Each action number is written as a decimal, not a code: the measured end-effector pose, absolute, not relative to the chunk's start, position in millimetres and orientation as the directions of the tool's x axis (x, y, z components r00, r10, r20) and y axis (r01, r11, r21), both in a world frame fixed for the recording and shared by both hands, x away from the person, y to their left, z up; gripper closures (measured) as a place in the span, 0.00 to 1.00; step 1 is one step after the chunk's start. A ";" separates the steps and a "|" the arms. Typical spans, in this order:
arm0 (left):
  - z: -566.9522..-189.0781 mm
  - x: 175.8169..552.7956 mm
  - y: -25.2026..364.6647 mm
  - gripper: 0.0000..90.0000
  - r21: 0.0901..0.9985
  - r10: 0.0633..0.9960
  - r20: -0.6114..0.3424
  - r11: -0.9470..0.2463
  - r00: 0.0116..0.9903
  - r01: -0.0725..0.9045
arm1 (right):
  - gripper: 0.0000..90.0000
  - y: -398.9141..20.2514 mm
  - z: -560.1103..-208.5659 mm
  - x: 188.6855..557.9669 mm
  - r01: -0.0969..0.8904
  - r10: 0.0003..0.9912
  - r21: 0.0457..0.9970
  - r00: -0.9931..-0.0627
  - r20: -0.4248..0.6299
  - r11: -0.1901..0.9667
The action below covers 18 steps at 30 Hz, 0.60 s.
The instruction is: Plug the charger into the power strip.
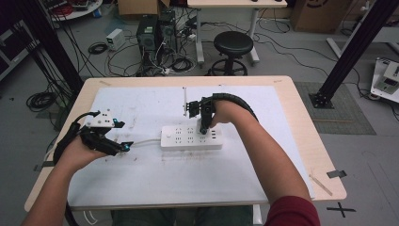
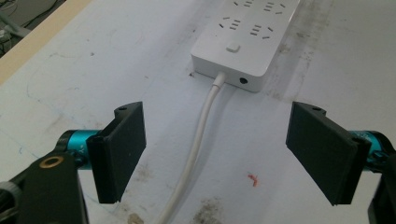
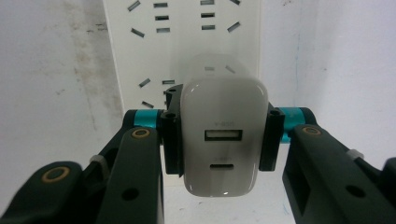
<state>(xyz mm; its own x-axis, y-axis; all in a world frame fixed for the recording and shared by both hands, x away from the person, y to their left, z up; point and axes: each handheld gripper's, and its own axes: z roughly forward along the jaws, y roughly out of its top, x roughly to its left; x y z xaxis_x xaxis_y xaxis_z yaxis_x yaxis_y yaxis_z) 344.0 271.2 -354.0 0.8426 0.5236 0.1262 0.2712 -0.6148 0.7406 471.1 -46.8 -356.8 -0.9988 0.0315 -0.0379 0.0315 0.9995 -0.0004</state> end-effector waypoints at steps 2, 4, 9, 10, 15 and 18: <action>-354.2 344.7 268.5 0.22 0.741 0.521 0.129 -0.616 0.844 0.268 | 0.71 -45.2 -357.4 470.5 0.012 0.012 -0.005 -0.999 -0.048 1.000; -354.4 345.2 266.0 0.22 0.741 0.521 0.127 -0.616 0.844 0.268 | 0.71 -42.9 -357.8 467.4 0.000 -0.001 -0.007 -0.998 -0.064 1.000; -354.2 346.0 261.8 0.22 0.737 0.511 0.131 -0.623 0.849 0.261 | 0.71 -44.2 -358.2 469.7 0.008 0.009 0.008 -0.999 -0.047 1.000; -354.2 346.0 261.8 0.22 0.737 0.511 0.131 -0.623 0.849 0.261 | 0.71 -44.2 -358.2 469.7 0.008 0.009 0.008 -0.999 -0.047 1.000; -353.9 346.3 262.9 0.22 0.739 0.517 0.127 -0.618 0.846 0.267 | 0.71 -43.6 -366.6 469.1 -0.011 -0.011 -0.002 -0.998 -0.059 1.000; -354.5 347.5 263.2 0.22 0.740 0.522 0.124 -0.615 0.844 0.272 | 0.71 -41.8 -366.5 466.6 -0.007 -0.009 -0.019 -0.997 -0.070 1.000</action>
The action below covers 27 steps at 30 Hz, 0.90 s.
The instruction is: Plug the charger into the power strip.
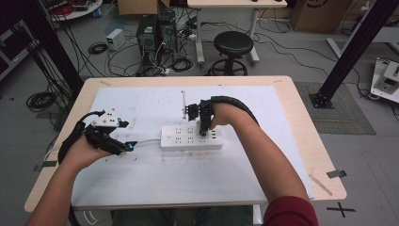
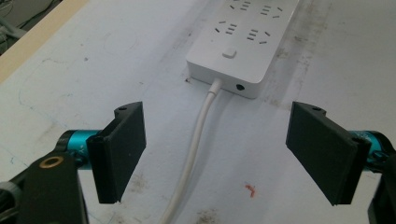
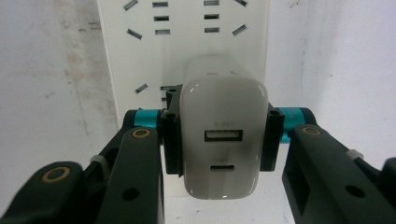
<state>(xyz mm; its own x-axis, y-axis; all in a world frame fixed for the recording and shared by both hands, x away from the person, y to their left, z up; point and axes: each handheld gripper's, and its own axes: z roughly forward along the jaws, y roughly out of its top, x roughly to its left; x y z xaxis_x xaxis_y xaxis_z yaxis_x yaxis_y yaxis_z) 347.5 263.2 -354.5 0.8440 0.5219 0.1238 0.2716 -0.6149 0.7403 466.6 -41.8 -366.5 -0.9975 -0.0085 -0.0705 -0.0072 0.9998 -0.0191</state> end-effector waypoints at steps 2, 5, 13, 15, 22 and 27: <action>-354.6 347.8 262.6 0.22 0.739 0.521 0.123 -0.616 0.845 0.273 | 0.71 -40.0 -366.8 462.2 -0.022 -0.026 -0.037 -0.995 -0.099 0.999; -354.3 347.5 261.1 0.22 0.732 0.515 0.130 -0.626 0.847 0.268 | 0.71 -42.1 -367.0 467.1 -0.007 -0.009 -0.019 -0.998 -0.067 1.000; -354.0 346.7 260.3 0.22 0.729 0.508 0.138 -0.633 0.850 0.260 | 0.71 -36.0 -369.8 462.2 -0.028 -0.034 -0.054 -0.994 -0.101 0.998; -354.5 346.7 259.7 0.22 0.731 0.509 0.137 -0.631 0.850 0.259 | 0.71 -35.6 -369.8 463.4 -0.022 -0.027 -0.055 -0.995 -0.091 0.998; -356.3 348.1 256.5 0.22 0.737 0.507 0.126 -0.623 0.853 0.262 | 0.71 -36.8 -369.9 467.0 0.018 0.015 -0.044 -0.998 -0.065 0.999; -354.3 347.0 259.4 0.22 0.739 0.509 0.124 -0.620 0.852 0.263 | 0.66 -38.6 -369.2 469.1 0.018 0.017 -0.015 -0.998 -0.053 1.000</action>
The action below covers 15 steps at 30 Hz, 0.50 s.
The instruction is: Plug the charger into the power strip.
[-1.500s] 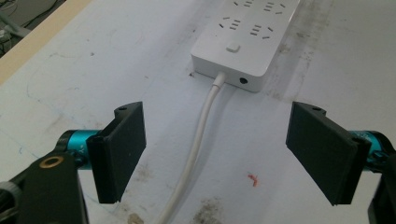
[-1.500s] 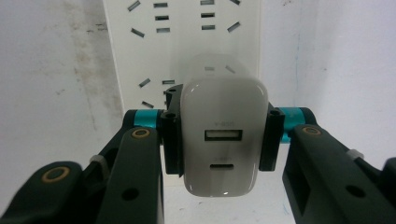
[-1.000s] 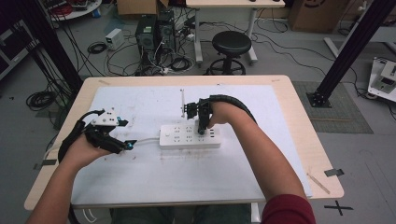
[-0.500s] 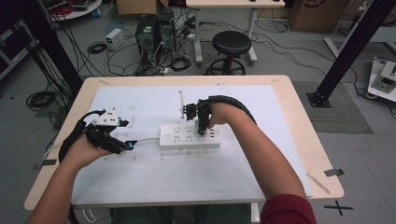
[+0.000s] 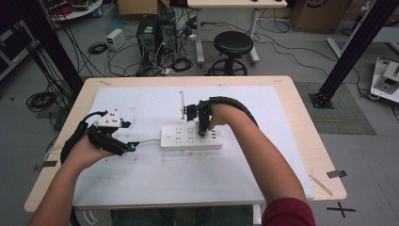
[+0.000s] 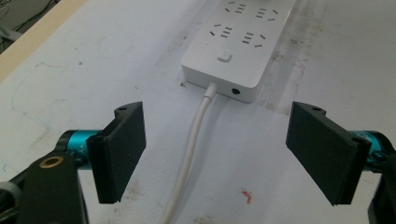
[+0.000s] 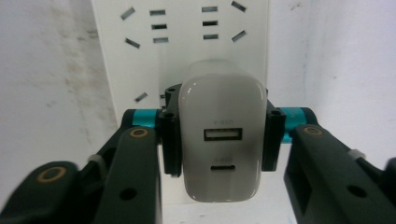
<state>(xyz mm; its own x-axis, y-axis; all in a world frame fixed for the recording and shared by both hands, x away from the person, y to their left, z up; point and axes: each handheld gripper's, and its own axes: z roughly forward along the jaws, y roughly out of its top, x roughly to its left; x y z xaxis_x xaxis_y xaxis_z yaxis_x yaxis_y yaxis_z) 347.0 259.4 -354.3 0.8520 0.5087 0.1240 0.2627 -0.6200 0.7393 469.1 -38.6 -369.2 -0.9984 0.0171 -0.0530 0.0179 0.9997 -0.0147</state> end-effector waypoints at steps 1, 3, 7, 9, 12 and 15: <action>-353.9 346.8 260.4 0.22 0.739 0.508 0.126 -0.621 0.852 0.261 | 0.59 -39.3 -368.2 468.6 0.053 0.053 -0.016 -0.998 -0.030 0.998; -353.7 346.8 261.4 0.22 0.741 0.512 0.123 -0.617 0.850 0.264 | 0.54 -40.3 -366.7 470.2 0.040 0.040 0.009 -0.999 -0.031 0.999; -353.3 346.7 262.8 0.22 0.745 0.517 0.123 -0.612 0.847 0.266 | 0.51 -45.1 -356.5 469.1 0.044 0.047 0.071 -0.998 -0.041 0.996; -350.2 346.9 264.8 0.22 0.747 0.518 0.129 -0.612 0.846 0.260 | 0.45 -52.2 -344.7 466.4 0.069 0.076 0.128 -0.996 -0.045 0.989; -347.9 347.1 264.6 0.22 0.749 0.514 0.134 -0.613 0.847 0.253 | 0.41 -61.5 -335.5 462.7 0.086 0.095 0.214 -0.995 -0.033 0.973; -344.8 348.0 263.7 0.22 0.739 0.504 0.149 -0.628 0.851 0.243 | 0.39 -73.0 -329.6 458.6 0.126 0.133 0.292 -0.991 -0.004 0.948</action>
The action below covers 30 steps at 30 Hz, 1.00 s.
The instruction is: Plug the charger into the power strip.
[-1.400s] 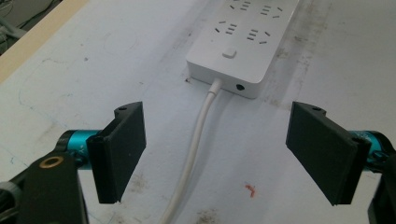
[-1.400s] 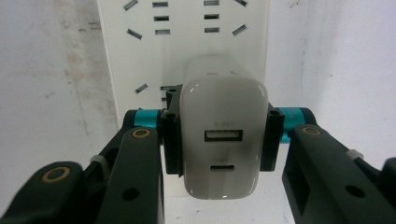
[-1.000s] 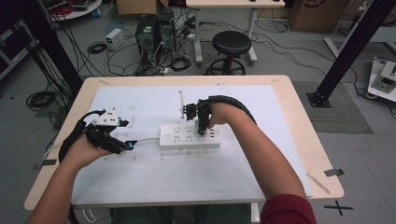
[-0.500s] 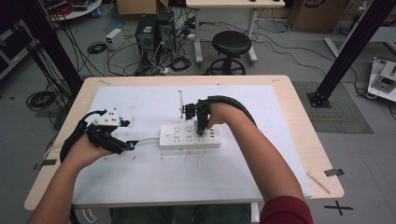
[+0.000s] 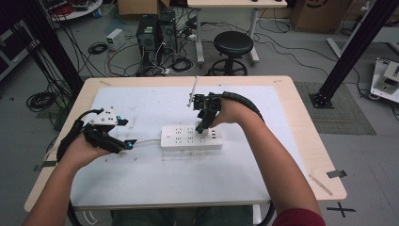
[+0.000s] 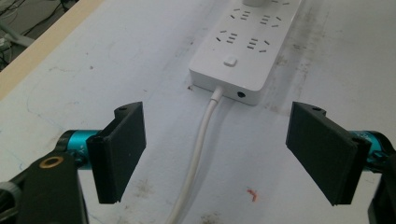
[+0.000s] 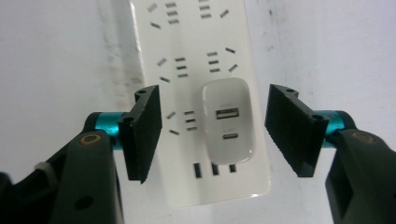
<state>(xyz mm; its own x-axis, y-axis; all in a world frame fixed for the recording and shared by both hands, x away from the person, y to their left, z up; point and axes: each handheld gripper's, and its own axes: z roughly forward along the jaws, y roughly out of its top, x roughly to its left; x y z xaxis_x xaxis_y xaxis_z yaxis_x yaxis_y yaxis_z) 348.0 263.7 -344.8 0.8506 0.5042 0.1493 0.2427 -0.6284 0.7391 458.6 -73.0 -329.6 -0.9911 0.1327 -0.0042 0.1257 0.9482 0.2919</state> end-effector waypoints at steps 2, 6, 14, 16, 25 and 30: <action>-342.2 347.6 262.4 0.22 0.742 0.501 0.156 -0.628 0.851 0.233 | 0.38 -81.3 -327.7 455.5 0.150 0.155 0.334 -0.988 0.011 0.930; -337.7 346.9 261.9 0.22 0.750 0.492 0.167 -0.626 0.855 0.214 | 0.34 -98.7 -324.5 447.0 0.178 0.177 0.431 -0.983 0.044 0.885; -335.8 347.4 259.6 0.22 0.772 0.470 0.167 -0.610 0.867 0.182 | 0.29 -121.8 -317.5 424.5 0.195 0.210 0.572 -0.977 0.041 0.797; -335.9 348.9 259.4 0.22 0.776 0.461 0.168 -0.607 0.871 0.172 | 0.29 -126.9 -316.5 419.8 0.204 0.222 0.593 -0.974 0.044 0.779; -337.5 353.5 257.2 0.21 0.793 0.442 0.165 -0.591 0.881 0.148 | 0.23 -167.4 -318.8 397.4 0.265 0.307 0.740 -0.948 0.083 0.619; -336.9 354.7 259.5 0.21 0.808 0.454 0.160 -0.571 0.876 0.148 | 0.23 -185.2 -324.4 396.1 0.292 0.344 0.782 -0.933 0.106 0.550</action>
